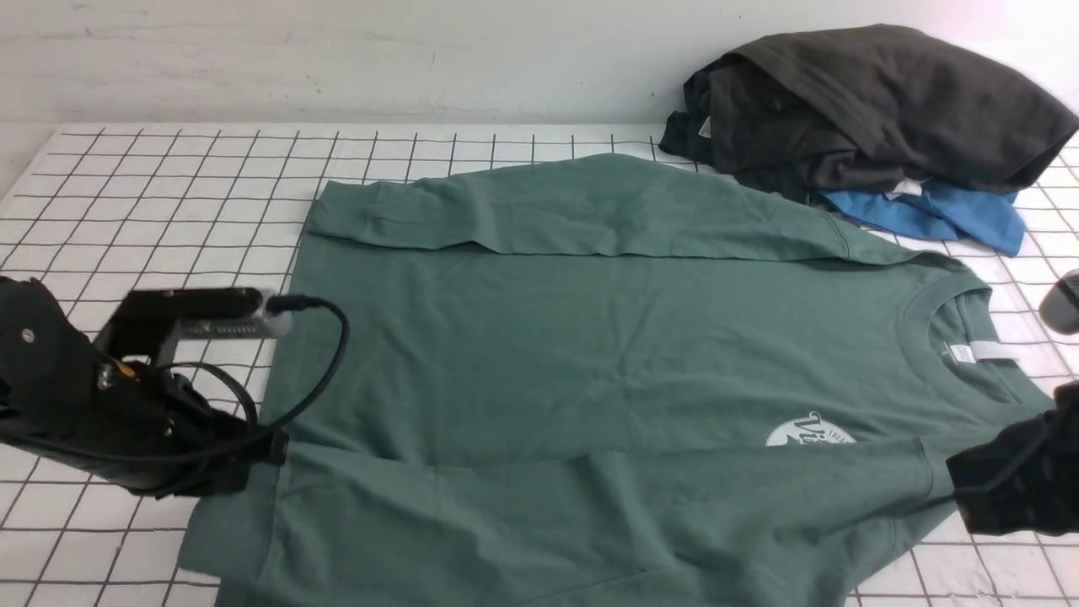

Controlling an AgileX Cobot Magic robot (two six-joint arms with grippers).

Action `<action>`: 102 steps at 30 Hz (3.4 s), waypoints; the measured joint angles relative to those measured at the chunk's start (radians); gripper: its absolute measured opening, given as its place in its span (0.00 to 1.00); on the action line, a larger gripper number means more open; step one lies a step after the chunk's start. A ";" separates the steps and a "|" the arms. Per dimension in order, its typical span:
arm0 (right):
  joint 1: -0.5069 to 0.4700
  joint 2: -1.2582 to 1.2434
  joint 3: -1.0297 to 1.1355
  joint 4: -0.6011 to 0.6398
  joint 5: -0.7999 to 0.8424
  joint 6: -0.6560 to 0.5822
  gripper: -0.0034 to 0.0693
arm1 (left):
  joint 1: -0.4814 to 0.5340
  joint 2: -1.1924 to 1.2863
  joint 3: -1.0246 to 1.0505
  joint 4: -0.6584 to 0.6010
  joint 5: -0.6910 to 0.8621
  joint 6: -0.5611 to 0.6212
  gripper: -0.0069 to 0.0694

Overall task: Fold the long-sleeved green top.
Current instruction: Use the left arm to drag and place the cuff at the centered position on the left edge of the fabric, then use the left arm to clamp the cuff farthest from it, then use the left arm to drag and drop the cuff onto the cuff closest to the left arm, then use both arms simultaneously to clamp the lower edge of the clothing fabric

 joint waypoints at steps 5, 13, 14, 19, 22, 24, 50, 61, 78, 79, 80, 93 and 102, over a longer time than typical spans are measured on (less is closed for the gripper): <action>0.000 0.000 0.000 0.000 0.000 -0.003 0.03 | -0.003 -0.051 -0.126 0.004 0.012 0.024 0.14; 0.000 0.000 0.000 0.001 -0.022 -0.008 0.03 | -0.003 0.167 -0.443 0.007 -0.025 0.098 0.14; 0.000 0.000 0.000 0.001 -0.029 -0.008 0.03 | -0.003 0.208 -0.474 0.007 -0.025 0.101 0.14; 0.000 0.000 0.000 0.002 -0.058 -0.010 0.03 | 0.000 0.474 -0.682 0.039 0.017 0.112 0.21; 0.000 0.000 0.000 0.002 -0.058 -0.011 0.03 | 0.013 0.603 -0.861 0.058 0.104 0.096 0.38; 0.000 0.000 0.000 0.004 -0.058 -0.011 0.03 | 0.027 0.697 -1.011 0.062 0.167 0.062 0.53; 0.000 0.000 0.000 0.025 -0.060 -0.018 0.03 | 0.051 1.135 -1.765 0.106 0.439 -0.029 0.09; 0.000 0.000 0.000 -0.010 -0.060 -0.034 0.03 | 0.010 0.733 -1.407 0.198 0.657 -0.045 0.09; 0.012 0.000 0.000 -0.010 -0.076 -0.061 0.03 | -0.023 0.519 -0.861 0.205 0.643 -0.043 0.61; 0.024 0.000 0.000 -0.008 -0.071 -0.086 0.03 | -0.058 0.450 -0.803 0.219 0.641 -0.027 0.65; 0.036 0.000 0.000 -0.003 -0.070 -0.104 0.03 | -0.084 0.414 -0.763 0.232 0.641 -0.008 0.66; 0.170 0.000 0.000 0.123 -0.059 -0.350 0.03 | -0.300 0.090 -0.013 0.311 0.316 0.513 0.64; 0.170 0.000 0.000 0.129 -0.059 -0.357 0.03 | -0.300 0.108 0.090 0.311 0.218 0.629 0.64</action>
